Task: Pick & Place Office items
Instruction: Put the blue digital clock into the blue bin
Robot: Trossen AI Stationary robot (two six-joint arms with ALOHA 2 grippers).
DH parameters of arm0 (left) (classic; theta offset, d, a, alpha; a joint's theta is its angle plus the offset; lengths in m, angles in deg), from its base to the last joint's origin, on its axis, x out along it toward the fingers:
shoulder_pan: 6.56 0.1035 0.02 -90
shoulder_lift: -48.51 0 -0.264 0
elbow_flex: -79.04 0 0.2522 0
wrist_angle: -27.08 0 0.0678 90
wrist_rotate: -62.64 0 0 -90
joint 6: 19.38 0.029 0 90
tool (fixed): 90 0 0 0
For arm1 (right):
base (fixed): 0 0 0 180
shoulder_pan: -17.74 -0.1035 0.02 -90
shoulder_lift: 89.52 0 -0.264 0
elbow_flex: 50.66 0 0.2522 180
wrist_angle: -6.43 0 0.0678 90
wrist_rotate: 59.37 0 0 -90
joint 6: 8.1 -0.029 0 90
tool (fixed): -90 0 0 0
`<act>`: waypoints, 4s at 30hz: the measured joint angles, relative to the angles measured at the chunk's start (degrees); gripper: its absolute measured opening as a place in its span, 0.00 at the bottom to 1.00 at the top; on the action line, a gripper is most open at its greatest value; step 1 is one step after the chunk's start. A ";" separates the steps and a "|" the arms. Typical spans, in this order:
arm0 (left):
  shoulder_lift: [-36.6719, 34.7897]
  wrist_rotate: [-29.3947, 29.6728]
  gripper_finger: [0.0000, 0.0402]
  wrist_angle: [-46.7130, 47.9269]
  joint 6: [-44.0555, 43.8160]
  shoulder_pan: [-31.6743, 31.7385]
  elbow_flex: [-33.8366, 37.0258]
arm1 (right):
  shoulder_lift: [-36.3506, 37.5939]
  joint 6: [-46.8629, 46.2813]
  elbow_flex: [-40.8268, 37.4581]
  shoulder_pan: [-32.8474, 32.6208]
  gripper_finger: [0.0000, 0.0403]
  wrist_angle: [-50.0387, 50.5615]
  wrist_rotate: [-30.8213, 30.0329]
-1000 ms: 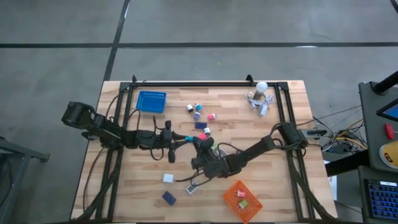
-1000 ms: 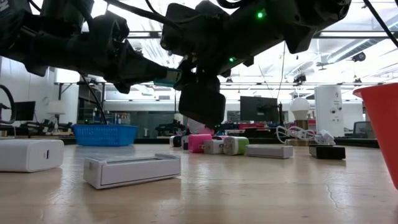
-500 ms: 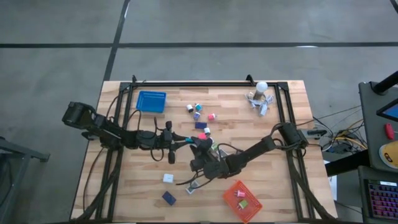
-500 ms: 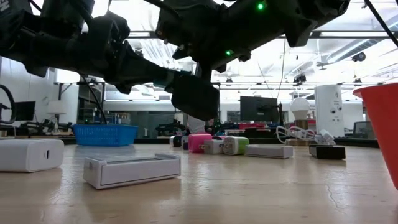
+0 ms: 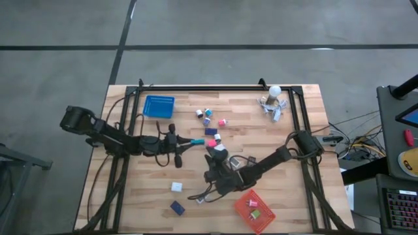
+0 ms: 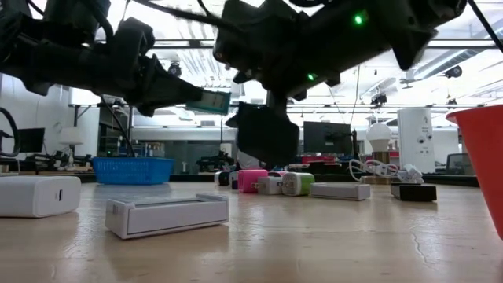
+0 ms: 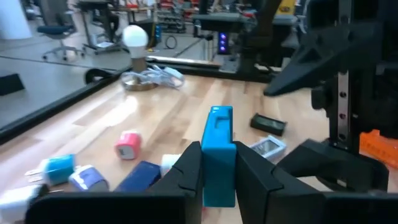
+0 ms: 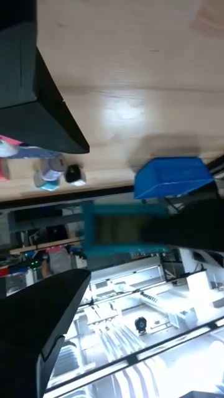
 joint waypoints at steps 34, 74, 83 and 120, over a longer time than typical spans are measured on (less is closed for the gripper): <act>-13.34 5.96 0.15 -0.21 -6.78 15.12 10.24 | 50.42 -30.63 -41.88 -1.71 0.73 -15.87 34.03; -16.45 18.29 0.15 66.12 -10.79 34.99 -13.29 | 55.19 -30.75 -47.25 -3.56 0.70 -20.48 32.33; -16.42 13.07 0.15 72.89 -12.11 38.61 -13.76 | 55.19 -31.03 -47.25 -3.56 0.70 -20.38 32.22; -3.83 -4.71 0.15 88.24 3.04 49.49 -27.40 | 55.28 -29.50 -47.25 -3.56 0.70 -20.54 30.95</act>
